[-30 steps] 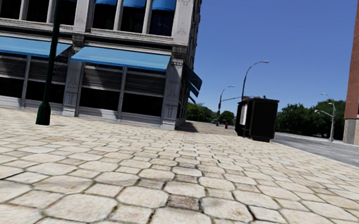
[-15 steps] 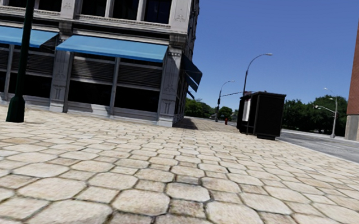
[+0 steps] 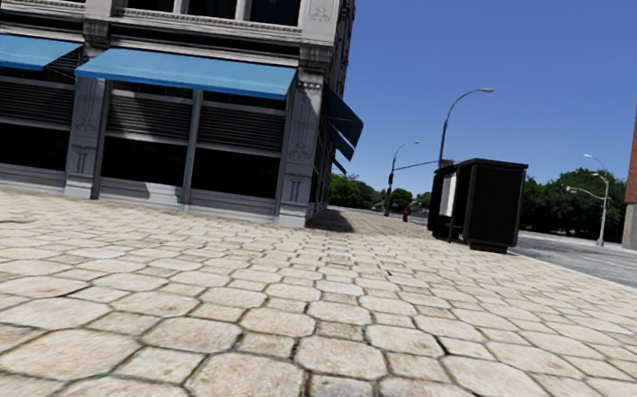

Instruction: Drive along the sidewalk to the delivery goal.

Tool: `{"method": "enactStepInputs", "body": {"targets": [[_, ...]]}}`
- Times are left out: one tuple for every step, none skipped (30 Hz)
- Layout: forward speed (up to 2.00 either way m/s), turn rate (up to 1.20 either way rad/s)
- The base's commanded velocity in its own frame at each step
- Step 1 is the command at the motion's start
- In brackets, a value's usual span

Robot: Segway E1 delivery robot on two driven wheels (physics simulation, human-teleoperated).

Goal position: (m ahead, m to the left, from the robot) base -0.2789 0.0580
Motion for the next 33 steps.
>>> {"method": "enactStepInputs", "body": {"targets": [[2.0,0.0],[2.0,0.0],[1.29,0.0],[0.0,0.0],[0.0,0.0],[0.0,0.0],[0.0,0.0],[0.0,0.0],[0.0,0.0],[0.0,0.0],[0.0,0.0],[0.0,0.0],[0.0,0.0],[0.0,0.0],[0.0,0.0],[0.0,0.0],[0.0,0.0],[0.0,0.0],[0.0,0.0],[0.0,0.0],[0.0,0.0],[0.0,0.0],[0.0,0.0],[0.0,0.0],[0.0,0.0],[0.0,0.0],[0.0,0.0],[0.0,0.0],[0.0,0.0],[0.0,0.0],[0.0,0.0],[0.0,0.0],[0.0,0.0]]}}
